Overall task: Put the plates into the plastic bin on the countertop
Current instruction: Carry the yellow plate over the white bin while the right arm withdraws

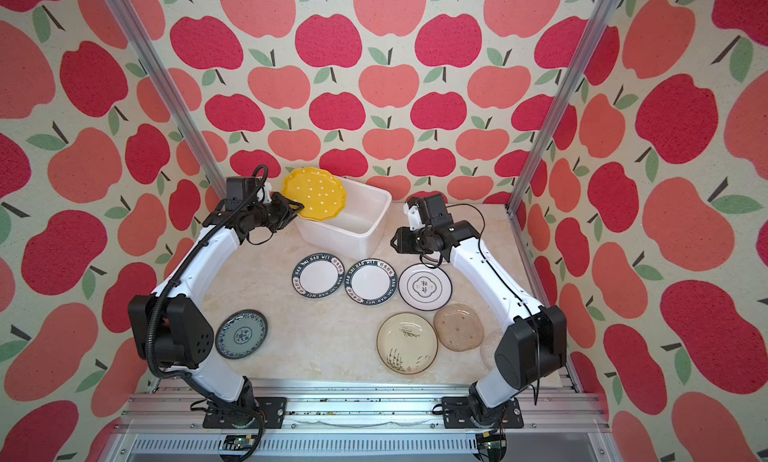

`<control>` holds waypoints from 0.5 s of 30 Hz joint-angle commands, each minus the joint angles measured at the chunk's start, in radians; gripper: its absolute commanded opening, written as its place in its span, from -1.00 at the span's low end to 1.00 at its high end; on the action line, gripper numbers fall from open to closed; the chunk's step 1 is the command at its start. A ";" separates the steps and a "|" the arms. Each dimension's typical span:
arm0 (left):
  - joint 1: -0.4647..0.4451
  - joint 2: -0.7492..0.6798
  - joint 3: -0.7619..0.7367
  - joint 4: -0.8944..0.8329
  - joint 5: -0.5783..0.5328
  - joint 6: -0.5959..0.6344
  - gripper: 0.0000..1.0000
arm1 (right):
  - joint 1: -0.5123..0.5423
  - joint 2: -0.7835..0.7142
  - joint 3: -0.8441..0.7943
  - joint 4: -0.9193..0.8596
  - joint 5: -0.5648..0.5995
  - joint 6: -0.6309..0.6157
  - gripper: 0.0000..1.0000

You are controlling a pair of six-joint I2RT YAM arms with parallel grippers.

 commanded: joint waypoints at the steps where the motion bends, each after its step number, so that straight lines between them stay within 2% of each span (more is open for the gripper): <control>1: -0.022 0.064 0.163 0.104 0.019 0.073 -1.00 | -0.007 -0.036 -0.025 -0.012 0.010 0.026 -0.12; 8: -0.065 0.358 0.563 -0.154 0.066 0.330 -1.00 | -0.016 -0.025 -0.038 -0.013 -0.010 0.022 -0.12; 15: -0.091 0.657 1.080 -0.536 0.090 0.540 -1.00 | -0.021 -0.039 -0.072 0.003 -0.017 0.032 -0.11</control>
